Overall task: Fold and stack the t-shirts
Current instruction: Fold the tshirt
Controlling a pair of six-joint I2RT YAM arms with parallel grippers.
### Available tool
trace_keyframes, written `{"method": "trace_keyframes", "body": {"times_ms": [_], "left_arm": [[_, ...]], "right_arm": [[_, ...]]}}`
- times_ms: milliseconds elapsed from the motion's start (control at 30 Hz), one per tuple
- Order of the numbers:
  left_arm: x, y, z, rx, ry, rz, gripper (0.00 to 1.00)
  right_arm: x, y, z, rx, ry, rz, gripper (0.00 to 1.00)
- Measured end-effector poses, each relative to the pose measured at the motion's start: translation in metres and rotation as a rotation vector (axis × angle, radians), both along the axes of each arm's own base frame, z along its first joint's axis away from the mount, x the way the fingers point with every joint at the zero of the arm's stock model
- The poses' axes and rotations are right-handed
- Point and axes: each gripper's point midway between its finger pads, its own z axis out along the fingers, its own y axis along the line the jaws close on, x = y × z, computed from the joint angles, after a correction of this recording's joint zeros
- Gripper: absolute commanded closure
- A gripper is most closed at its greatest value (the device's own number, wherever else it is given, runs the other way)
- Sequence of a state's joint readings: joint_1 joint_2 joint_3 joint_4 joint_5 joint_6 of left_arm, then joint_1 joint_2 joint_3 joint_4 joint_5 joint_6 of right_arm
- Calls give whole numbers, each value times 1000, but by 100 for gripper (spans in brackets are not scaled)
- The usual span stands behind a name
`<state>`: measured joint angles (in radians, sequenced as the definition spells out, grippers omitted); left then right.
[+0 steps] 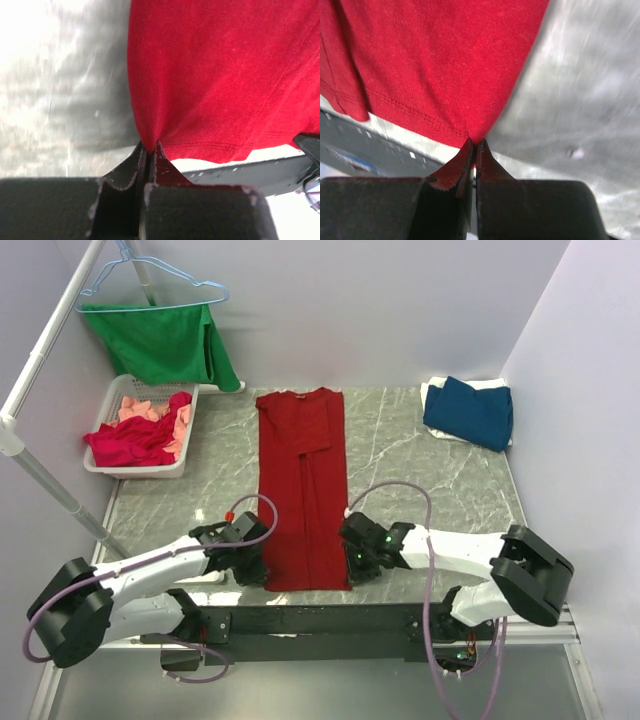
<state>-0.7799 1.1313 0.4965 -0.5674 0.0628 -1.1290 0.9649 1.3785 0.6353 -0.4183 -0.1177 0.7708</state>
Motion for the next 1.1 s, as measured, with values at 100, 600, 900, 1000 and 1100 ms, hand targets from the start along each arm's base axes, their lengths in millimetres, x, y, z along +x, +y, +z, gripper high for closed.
{"method": "trace_keyframes", "body": {"times_ms": [100, 600, 900, 1000, 1100], "left_arm": [[-16, 1, 1, 9, 22, -11, 99], [-20, -5, 36, 51, -26, 32, 99], [37, -14, 60, 127, -147, 133, 99], [56, -8, 65, 150, -179, 175, 99], [77, -3, 70, 179, -206, 208, 99]], "right_arm": [[-17, -5, 1, 2, 15, 21, 100], [-21, -7, 54, 41, -61, 8, 100], [36, 1, 77, -7, -194, -62, 100], [62, -3, 88, -10, -241, -108, 100], [88, -8, 94, -23, -276, -150, 100]]}}
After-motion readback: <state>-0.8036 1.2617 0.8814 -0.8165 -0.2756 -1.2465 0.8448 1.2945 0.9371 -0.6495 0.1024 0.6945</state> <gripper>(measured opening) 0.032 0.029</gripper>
